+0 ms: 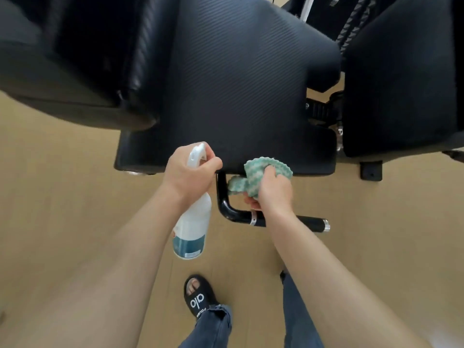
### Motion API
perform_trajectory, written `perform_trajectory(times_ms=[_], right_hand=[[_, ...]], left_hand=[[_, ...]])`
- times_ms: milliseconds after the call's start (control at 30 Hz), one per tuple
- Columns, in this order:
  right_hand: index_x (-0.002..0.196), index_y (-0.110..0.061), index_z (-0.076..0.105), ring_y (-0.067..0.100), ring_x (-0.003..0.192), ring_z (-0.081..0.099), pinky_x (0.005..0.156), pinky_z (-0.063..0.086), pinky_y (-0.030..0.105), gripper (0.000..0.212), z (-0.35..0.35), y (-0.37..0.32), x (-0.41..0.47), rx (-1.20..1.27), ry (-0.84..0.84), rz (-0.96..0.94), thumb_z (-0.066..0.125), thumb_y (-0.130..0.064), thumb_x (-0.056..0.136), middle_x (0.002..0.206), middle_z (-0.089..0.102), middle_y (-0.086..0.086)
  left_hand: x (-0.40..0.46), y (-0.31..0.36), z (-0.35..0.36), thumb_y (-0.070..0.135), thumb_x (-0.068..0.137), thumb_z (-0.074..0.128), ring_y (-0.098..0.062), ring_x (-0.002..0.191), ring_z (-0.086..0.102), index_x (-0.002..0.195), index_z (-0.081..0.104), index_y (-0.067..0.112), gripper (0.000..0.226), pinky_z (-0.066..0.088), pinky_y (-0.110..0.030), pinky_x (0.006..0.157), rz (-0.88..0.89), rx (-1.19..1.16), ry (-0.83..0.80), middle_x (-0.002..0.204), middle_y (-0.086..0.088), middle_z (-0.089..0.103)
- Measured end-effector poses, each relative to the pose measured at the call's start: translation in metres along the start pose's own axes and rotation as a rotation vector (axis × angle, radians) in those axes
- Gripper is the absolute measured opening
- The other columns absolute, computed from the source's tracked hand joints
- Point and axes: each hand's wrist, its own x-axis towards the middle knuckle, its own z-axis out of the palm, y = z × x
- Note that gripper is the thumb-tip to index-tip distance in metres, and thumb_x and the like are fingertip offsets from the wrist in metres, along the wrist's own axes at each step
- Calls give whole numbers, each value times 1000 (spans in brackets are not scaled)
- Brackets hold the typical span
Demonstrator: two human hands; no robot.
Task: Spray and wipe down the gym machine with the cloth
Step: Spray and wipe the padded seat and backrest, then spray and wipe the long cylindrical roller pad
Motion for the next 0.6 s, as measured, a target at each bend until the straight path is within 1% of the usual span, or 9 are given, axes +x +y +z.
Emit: perform_trajectory(times_ms=[67, 133, 167, 200, 267, 333, 467, 533, 600], right_hand=[[103, -10, 64, 25, 75, 67, 69, 56, 48, 44, 0, 6, -15, -4, 31, -20, 33, -41, 102, 89, 72, 12], [113, -10, 62, 20, 85, 64, 65, 48, 34, 43, 2, 10, -28, -27, 73, -72, 38, -42, 101, 99, 68, 4], [116, -9, 61, 17, 87, 65, 63, 47, 30, 41, 4, 11, -35, -13, 98, -131, 41, -42, 101, 101, 68, 2], [117, -8, 60, 16, 88, 66, 63, 49, 29, 39, 7, 11, -45, -7, 121, -205, 43, -40, 102, 100, 67, 1], [106, -7, 61, 13, 83, 64, 62, 52, 30, 33, 13, 9, -59, -62, 156, -359, 44, -35, 103, 91, 64, -2], [95, -8, 61, 12, 80, 64, 63, 51, 27, 28, 19, 10, -69, -82, 153, -436, 44, -29, 104, 89, 64, -2], [97, -15, 61, 14, 93, 67, 80, 57, 34, 19, 28, 17, -71, -88, 124, -469, 44, -21, 103, 99, 68, -2], [99, -14, 62, 16, 95, 67, 81, 58, 36, 18, 30, 22, -73, -110, 120, -482, 44, -19, 101, 100, 69, -1], [102, -13, 62, 18, 96, 68, 80, 58, 37, 18, 30, 25, -75, -119, 119, -489, 45, -19, 101, 103, 69, 2]], left_hand=[[-24, -18, -14, 23, 90, 69, -19, 56, 50, 81, 59, 1, 25, 48, -34, 62, -38, -39, 12, 57, -4, 54], [-43, -39, -24, 33, 96, 71, -16, 57, 53, 91, 60, 1, 35, 51, -33, 65, -141, -80, -3, 59, -3, 59], [-51, -49, -28, 40, 97, 70, -16, 60, 57, 94, 60, 3, 39, 52, -33, 68, -193, -101, -3, 63, -1, 63], [-58, -59, -30, 47, 98, 68, -15, 66, 61, 97, 60, 7, 41, 53, -32, 71, -239, -113, 10, 70, 0, 68], [-68, -75, -32, 55, 98, 64, -14, 78, 65, 101, 60, 15, 41, 49, -28, 69, -310, -131, 62, 89, 0, 74], [-73, -86, -32, 61, 96, 62, -14, 84, 64, 101, 59, 17, 44, 44, -25, 64, -356, -158, 125, 96, -2, 70], [-68, -92, -40, 56, 97, 64, -17, 75, 59, 87, 56, 13, 45, 42, -26, 62, -334, -232, 286, 82, -5, 61], [-62, -87, -44, 53, 97, 64, -18, 72, 59, 75, 52, 13, 48, 44, -28, 62, -278, -221, 343, 76, -6, 61], [-56, -80, -44, 51, 98, 63, -19, 72, 60, 70, 50, 11, 50, 48, -32, 65, -240, -198, 341, 75, -8, 61]])
